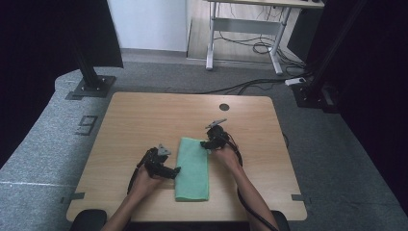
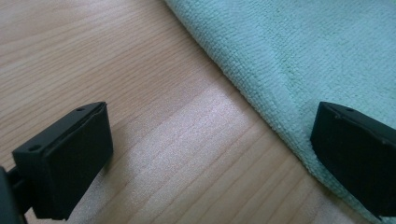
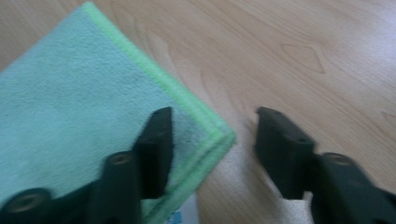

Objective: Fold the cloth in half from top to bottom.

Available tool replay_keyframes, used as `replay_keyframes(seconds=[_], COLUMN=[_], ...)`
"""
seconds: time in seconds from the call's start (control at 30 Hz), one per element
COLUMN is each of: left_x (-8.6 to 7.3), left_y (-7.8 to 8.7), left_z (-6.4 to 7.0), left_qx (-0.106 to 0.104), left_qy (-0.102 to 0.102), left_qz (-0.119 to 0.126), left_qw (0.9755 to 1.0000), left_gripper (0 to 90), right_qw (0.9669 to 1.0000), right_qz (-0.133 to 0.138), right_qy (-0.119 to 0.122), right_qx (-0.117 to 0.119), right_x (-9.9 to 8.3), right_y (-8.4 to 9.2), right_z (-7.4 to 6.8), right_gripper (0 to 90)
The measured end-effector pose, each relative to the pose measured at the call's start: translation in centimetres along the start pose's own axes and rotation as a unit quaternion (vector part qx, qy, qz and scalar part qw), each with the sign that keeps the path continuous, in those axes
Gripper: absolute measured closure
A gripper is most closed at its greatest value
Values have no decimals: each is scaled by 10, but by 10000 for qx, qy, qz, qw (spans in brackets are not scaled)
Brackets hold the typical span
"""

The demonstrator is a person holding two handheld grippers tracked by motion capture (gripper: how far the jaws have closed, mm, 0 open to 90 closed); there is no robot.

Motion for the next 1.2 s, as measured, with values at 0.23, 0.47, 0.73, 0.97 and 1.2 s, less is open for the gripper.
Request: replay_keyframes(seconds=[0.23,0.47,0.73,0.97,1.2], left_x=[0,0,0,0,0], left_y=[0,0,0,0,0], left_z=[0,0,0,0,1], left_qx=[0,-1,8,23,31], left_qy=[2,8,17,44,47], left_qz=[0,3,4,4,-1], left_qw=[10000,10000,10000,10000,10000], left_gripper=[0,0,0,0,0], right_qw=[9993,9995,9989,9969,9936], right_qz=[-70,-73,174,448,668], right_qy=[-3,93,281,454,660], right_qx=[365,306,322,468,621], right_x=[0,1,6,10,8], right_y=[1,4,30,58,84], right_z=[-6,-8,-13,-23,-40], right_gripper=[814,835,832,829,827])
Point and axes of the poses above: each handheld gripper's, and its own axes: y roughly backward along the jaws, x roughly out of its top, z roughly to its right, the point moved 6 cm from there along -y, roughly forward along the jaws, and after that the axes turned 6 degrees about -z, right-handed, at the moved point
